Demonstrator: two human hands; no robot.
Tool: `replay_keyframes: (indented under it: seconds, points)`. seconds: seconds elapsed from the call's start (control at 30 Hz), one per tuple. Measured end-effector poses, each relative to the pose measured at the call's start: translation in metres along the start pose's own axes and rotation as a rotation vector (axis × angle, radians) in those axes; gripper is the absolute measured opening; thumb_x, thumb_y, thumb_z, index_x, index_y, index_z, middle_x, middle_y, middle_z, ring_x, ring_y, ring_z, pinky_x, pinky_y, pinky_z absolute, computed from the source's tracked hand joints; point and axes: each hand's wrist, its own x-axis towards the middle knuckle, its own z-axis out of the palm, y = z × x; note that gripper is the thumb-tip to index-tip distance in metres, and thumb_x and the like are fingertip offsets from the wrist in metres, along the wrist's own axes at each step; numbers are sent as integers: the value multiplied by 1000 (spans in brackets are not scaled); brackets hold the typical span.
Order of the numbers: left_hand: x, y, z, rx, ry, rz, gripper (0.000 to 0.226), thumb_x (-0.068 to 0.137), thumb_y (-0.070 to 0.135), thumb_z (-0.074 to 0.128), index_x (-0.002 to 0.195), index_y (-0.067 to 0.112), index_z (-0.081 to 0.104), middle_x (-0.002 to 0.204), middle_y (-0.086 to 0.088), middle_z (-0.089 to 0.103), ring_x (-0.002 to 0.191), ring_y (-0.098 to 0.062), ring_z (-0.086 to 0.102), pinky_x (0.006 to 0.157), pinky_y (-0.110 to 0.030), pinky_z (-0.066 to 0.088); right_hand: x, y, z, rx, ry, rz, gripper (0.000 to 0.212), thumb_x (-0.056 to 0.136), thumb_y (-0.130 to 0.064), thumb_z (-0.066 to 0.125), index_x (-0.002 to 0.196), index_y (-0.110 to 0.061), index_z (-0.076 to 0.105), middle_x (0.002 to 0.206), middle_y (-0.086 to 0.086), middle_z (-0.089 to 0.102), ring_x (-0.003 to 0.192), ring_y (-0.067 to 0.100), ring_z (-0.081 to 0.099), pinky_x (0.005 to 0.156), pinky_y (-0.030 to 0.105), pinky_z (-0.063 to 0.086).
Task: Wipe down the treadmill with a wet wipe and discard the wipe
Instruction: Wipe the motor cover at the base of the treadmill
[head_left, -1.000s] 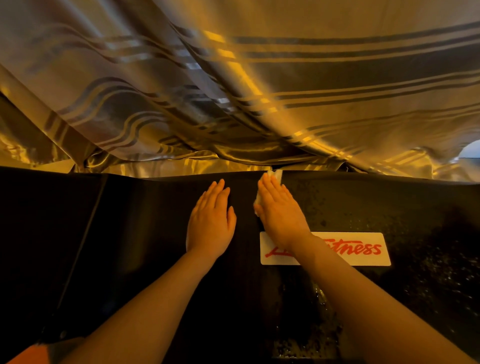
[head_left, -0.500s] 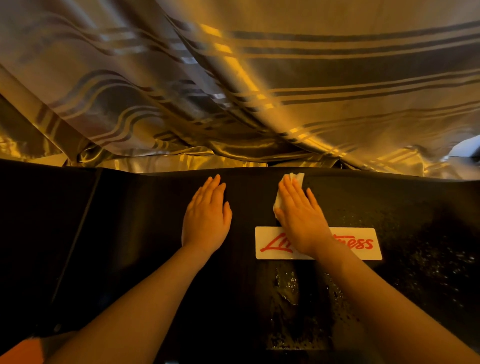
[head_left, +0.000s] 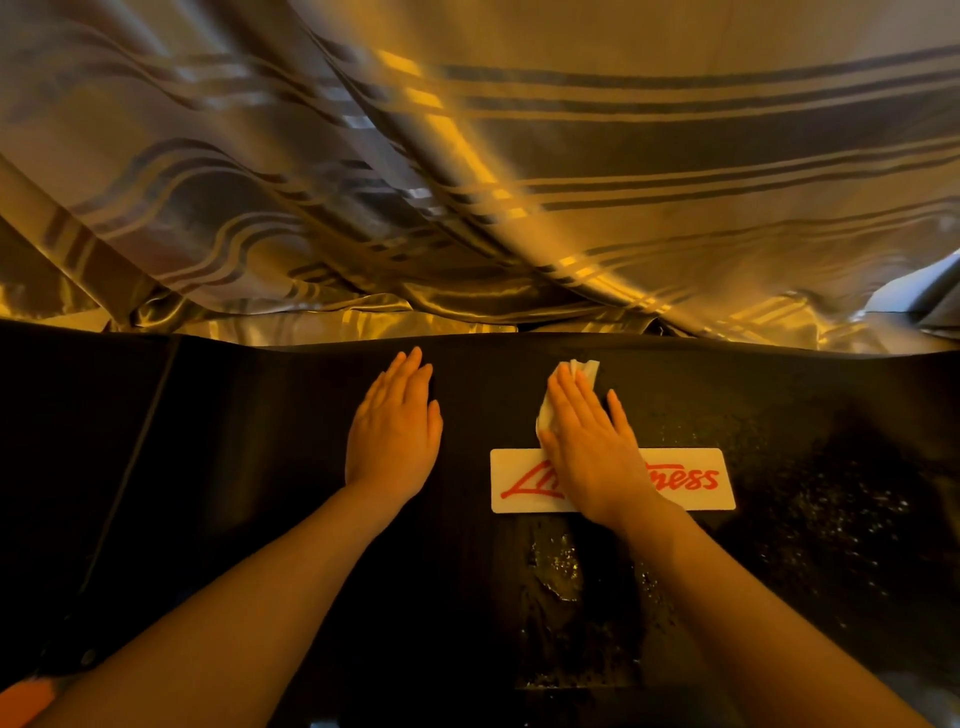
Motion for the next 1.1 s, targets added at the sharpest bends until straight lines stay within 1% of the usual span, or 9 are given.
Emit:
replay_keyframes:
  seconds: [0.1,0.2,0.27,0.4,0.57,0.73,0.87,1.0,1.1]
  points:
    - [4,9,0,2,-31,-23,53,105,35,34,153,16,24,164,-1,9,151,-15,2,121,-33,6,9,2,-3,0,-5,0,64,106,-43,23,155,-19,-11,158,-4,-25,142,11,-27,115,37,-16]
    - [4,32,8,27,-70,-24,59,104,42,27,156,17,12,165,-3,-1,151,-17,-7,122,-36,-1,27,0,-8,3,12,24,64,107,-41,22,156,-16,-9,163,1,-18,147,15,-22,118,39,-12]
    - [0,43,15,58,-62,-13,60,104,44,24,156,18,9,165,-3,-3,151,-18,-8,122,-36,-2,35,-2,-10,-6,19,31,64,107,-41,22,156,-14,-8,164,3,-17,149,17,-20,119,41,-10]
    - [-3,43,20,78,-13,-6,59,104,42,26,156,17,14,164,-4,2,151,-18,-4,122,-36,1,24,-5,-7,17,31,60,63,107,-39,22,156,-14,-9,164,4,-17,149,18,-20,119,41,-10]
    - [-2,46,20,113,-26,-15,59,104,43,26,156,18,12,164,-4,1,151,-19,-5,121,-35,0,-6,-14,9,66,65,162,62,106,-40,20,155,-17,-11,163,2,-21,140,13,-29,114,39,-15]
    - [-2,46,22,113,-11,-18,60,103,43,28,155,18,14,164,-4,3,151,-19,-3,120,-35,0,21,-2,-4,75,39,142,64,107,-39,22,156,-15,-11,163,4,-20,148,19,-23,119,44,-12]
    - [-2,45,22,109,-13,-16,60,103,43,28,155,17,15,164,-4,4,151,-19,-3,121,-36,1,33,0,-9,63,50,156,63,107,-39,21,156,-14,-9,164,6,-18,148,20,-22,120,45,-10]
    - [-2,45,22,114,-17,-16,60,103,43,27,155,18,14,164,-4,2,151,-19,-4,121,-36,1,5,-11,4,109,90,266,63,107,-40,20,156,-16,-11,163,4,-20,148,18,-23,118,42,-13]
    - [-2,45,23,110,-16,-19,60,103,43,27,155,17,14,164,-4,2,151,-19,-4,122,-36,2,-22,-17,14,117,106,325,63,106,-42,18,155,-17,-13,162,2,-21,146,16,-25,118,42,-12]
